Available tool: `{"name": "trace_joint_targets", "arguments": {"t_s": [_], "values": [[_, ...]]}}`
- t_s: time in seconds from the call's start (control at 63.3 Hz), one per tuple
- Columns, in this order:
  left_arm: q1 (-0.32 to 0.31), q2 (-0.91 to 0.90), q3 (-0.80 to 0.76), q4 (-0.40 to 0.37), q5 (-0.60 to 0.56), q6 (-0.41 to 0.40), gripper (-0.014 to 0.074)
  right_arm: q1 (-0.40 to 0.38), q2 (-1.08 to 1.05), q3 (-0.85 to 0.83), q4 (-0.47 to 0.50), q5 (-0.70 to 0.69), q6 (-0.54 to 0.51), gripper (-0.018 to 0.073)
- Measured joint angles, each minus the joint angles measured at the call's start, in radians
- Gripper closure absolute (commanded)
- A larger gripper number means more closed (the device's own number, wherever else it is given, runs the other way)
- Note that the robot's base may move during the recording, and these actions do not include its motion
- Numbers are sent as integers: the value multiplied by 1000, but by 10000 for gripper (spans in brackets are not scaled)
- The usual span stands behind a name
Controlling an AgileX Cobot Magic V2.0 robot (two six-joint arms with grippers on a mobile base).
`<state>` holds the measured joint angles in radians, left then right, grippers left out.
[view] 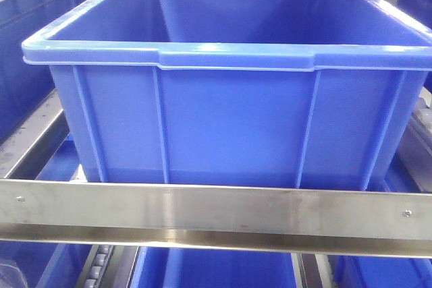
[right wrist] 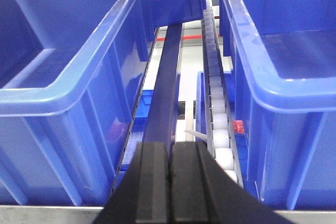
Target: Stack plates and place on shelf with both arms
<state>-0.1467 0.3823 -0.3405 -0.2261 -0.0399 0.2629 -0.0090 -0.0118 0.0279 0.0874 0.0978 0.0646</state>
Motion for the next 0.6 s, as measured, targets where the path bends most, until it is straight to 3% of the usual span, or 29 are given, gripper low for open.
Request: {"name": "trace_joint_targets", "arguments": {"t_s": [0.363, 0.6], "values": [[42, -306, 214, 0, 13, 1, 516, 0, 0, 0, 0, 0, 0, 506], [44, -374, 320, 0, 20, 2, 516, 0, 0, 0, 0, 0, 0, 506]]}}
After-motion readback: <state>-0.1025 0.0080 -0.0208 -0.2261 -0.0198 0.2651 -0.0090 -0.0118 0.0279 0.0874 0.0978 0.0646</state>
